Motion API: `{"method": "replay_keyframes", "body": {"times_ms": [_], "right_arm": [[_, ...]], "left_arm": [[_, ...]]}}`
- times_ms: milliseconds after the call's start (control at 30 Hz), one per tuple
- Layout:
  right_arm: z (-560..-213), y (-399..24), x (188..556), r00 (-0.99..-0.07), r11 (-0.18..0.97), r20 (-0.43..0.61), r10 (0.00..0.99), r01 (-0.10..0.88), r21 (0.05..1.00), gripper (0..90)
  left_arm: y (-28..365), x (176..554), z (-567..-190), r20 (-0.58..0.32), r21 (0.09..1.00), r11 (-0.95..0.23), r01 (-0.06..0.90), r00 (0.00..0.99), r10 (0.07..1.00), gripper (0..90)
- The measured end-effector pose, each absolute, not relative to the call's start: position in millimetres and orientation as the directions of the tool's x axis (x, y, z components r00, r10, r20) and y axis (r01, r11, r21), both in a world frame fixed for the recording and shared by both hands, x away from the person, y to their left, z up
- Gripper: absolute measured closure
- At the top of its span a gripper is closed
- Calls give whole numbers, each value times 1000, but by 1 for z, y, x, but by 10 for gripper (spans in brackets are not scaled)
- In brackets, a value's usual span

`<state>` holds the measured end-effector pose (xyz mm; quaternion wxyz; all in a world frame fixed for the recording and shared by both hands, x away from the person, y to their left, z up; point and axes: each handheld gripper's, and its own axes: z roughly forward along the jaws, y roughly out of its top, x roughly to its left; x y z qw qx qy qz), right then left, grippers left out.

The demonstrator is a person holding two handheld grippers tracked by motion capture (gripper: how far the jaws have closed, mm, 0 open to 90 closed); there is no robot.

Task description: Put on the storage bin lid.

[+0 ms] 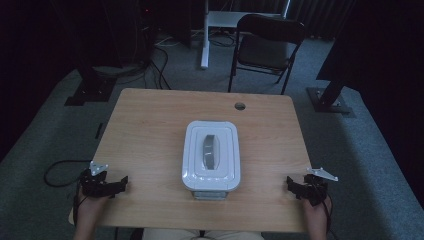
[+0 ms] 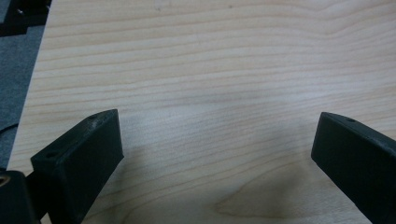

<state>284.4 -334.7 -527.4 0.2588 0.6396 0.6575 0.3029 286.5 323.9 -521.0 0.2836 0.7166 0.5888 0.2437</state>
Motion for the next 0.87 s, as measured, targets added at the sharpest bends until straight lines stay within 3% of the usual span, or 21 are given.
{"method": "replay_keyframes", "body": {"times_ms": [867], "right_arm": [[-528,-330,292,-28,9,14,1000,693,720,122]], "left_arm": [[326,295,-524,9,689,-117,715,153,988,28]]}}
